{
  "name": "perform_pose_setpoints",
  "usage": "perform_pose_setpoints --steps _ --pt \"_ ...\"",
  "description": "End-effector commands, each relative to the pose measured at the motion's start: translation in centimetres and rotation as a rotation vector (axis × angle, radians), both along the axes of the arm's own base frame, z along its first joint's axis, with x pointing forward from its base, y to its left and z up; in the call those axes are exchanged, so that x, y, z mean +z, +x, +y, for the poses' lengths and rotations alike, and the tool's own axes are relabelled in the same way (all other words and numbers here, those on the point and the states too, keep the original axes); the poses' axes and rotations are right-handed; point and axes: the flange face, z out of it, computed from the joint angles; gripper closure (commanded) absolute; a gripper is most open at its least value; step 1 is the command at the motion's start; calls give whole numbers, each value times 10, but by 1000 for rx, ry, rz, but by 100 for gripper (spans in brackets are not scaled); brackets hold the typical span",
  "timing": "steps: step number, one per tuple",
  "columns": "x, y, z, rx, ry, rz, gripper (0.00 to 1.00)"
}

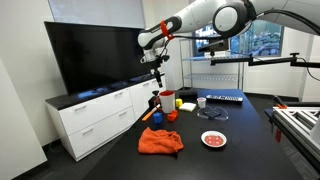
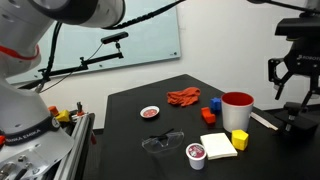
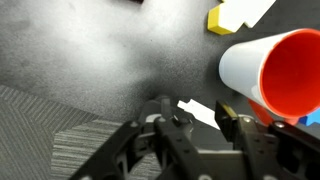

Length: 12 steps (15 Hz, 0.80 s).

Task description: Move the black clamp to the left then rotate the top of the clamp.

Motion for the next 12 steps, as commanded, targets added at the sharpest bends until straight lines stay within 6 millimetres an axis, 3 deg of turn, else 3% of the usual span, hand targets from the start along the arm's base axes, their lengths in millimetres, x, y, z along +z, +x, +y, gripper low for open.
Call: perform_pose_setpoints --steps 1,3,5,8,12 --pt "15 -2 -7 98 0 23 74" --pt "17 -2 -7 82 -2 18 26" --pt "22 1 -7 48 4 -17 22" --pt "32 4 -8 17 -6 -53 1" --pt "48 10 -7 -85 -30 -108 0"
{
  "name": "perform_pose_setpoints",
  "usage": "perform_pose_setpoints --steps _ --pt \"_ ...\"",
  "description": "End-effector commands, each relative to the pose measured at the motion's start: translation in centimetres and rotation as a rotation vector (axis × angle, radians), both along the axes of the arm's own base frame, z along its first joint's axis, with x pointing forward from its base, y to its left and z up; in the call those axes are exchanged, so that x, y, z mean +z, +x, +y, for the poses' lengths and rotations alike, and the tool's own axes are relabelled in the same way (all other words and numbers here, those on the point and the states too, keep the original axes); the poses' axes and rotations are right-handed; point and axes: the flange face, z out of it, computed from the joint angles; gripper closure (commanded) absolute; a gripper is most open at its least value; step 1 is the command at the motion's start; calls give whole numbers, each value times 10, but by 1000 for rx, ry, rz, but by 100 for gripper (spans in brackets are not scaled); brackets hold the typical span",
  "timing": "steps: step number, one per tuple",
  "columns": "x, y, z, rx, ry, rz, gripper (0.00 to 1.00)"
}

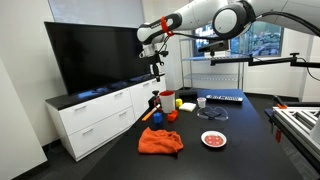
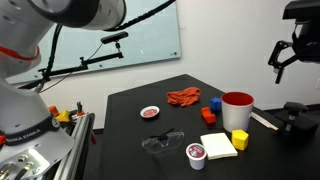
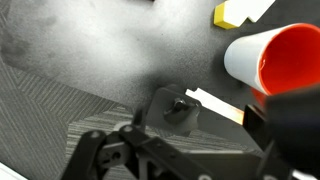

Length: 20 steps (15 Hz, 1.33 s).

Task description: Move the black clamp to the left then rotate the top of the clamp.

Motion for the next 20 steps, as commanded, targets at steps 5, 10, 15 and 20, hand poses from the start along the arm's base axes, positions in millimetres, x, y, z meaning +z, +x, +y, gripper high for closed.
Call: perform_pose_setpoints --steps 5,10,15,20 --pt "30 13 4 -248 -37 -119 0" --pt "57 15 15 -376 -55 -147 0" --pt "105 12 36 -414 -55 -173 0" --pt "127 3 66 -419 -22 -105 0"
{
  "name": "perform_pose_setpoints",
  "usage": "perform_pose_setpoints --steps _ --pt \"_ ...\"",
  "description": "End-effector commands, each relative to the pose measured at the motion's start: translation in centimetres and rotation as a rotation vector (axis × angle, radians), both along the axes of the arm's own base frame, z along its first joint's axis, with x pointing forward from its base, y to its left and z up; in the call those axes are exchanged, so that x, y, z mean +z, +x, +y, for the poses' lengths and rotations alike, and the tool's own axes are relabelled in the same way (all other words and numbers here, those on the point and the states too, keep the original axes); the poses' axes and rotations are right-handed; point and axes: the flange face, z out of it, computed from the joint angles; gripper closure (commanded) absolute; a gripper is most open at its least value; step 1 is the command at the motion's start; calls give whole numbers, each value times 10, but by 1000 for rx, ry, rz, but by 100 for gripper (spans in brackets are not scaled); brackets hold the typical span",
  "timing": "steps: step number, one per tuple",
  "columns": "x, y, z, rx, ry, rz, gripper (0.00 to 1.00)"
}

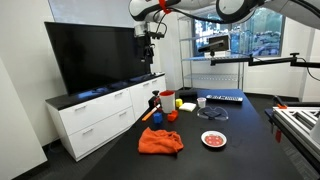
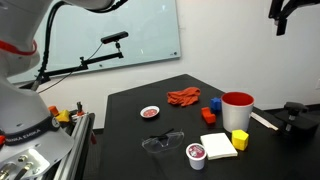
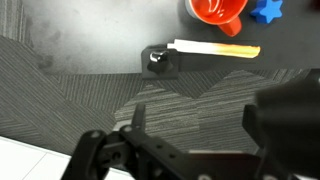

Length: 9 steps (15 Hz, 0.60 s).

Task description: Move the black clamp to the left then rotate the top of the clamp.

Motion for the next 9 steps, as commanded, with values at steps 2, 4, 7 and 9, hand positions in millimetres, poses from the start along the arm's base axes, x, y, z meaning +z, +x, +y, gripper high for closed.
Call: perform_pose_setpoints --steps 2,4,7,9 --pt "18 -13 22 -12 54 39 0" --pt "21 -14 31 10 54 38 0" --pt "22 -21 45 30 60 48 0" --pt "21 -27 55 38 59 45 0"
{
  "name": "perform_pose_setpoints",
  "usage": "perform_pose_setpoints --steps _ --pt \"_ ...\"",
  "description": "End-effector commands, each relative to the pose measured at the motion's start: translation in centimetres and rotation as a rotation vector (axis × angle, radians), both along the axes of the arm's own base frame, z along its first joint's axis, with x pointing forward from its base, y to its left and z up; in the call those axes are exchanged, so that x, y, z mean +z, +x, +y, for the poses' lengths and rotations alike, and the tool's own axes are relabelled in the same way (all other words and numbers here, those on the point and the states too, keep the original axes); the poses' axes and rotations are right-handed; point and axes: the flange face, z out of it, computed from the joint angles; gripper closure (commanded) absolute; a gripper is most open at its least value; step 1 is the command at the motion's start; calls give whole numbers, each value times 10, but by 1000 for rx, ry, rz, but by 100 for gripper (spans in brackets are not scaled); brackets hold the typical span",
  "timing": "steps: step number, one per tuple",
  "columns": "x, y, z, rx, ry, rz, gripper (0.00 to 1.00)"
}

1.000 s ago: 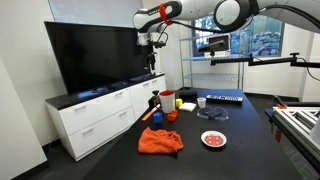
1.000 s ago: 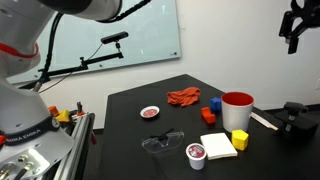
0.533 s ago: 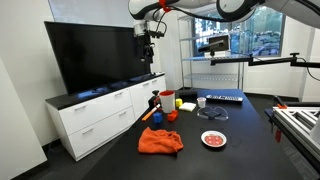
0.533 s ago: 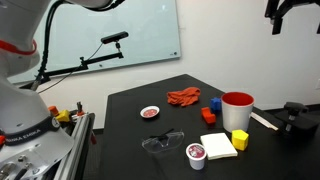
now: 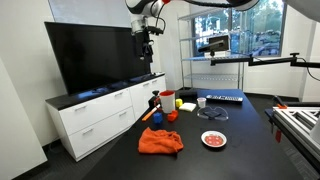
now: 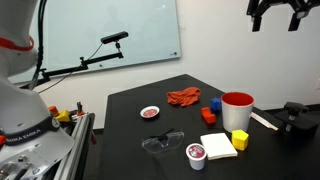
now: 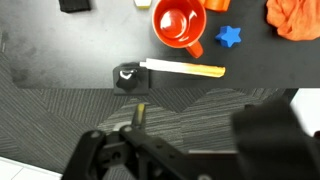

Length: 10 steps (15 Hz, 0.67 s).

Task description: Move the black clamp to the left then rotate the top of the clamp.

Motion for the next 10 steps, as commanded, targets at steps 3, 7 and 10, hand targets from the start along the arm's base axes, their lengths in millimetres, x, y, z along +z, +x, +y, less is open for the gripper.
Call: perform_pose_setpoints --steps 3,7,10 --pt "5 -23 24 9 4 -36 0" --pt "-10 -39 40 17 -9 -50 0" --pt "-24 -58 49 21 -7 -41 0"
